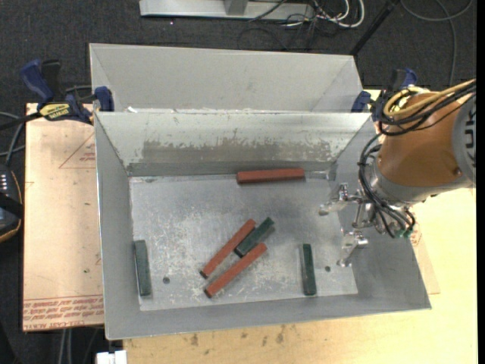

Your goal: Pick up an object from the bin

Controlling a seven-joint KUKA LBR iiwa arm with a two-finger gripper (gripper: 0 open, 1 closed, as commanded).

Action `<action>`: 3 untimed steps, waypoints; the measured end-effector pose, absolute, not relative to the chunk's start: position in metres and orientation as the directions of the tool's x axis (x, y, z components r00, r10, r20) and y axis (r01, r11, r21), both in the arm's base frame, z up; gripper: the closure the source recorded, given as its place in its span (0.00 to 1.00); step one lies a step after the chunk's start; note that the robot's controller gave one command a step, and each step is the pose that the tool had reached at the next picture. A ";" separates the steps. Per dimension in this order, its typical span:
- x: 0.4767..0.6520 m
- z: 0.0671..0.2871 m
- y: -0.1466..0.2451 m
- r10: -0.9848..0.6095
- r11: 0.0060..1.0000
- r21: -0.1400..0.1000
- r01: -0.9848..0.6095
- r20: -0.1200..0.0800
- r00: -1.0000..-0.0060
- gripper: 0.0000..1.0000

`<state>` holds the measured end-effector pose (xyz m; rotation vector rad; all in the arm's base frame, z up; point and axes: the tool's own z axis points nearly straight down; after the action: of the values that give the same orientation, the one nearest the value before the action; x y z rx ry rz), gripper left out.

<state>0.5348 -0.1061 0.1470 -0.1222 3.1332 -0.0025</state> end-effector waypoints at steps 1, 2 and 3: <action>0.539 0.114 -0.071 -0.297 0.955 0.001 -0.297 -0.001 -0.955 0.00; 0.583 0.086 -0.049 -0.484 0.875 0.000 -0.484 -0.003 -0.875 1.00; 0.583 0.086 -0.049 -0.484 0.875 0.000 -0.484 -0.003 -0.875 0.00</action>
Offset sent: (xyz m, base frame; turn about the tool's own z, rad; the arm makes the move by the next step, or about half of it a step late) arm 0.0478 0.0557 -0.0610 -0.4273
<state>0.5832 -0.0494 0.0856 -0.7850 3.0391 0.0009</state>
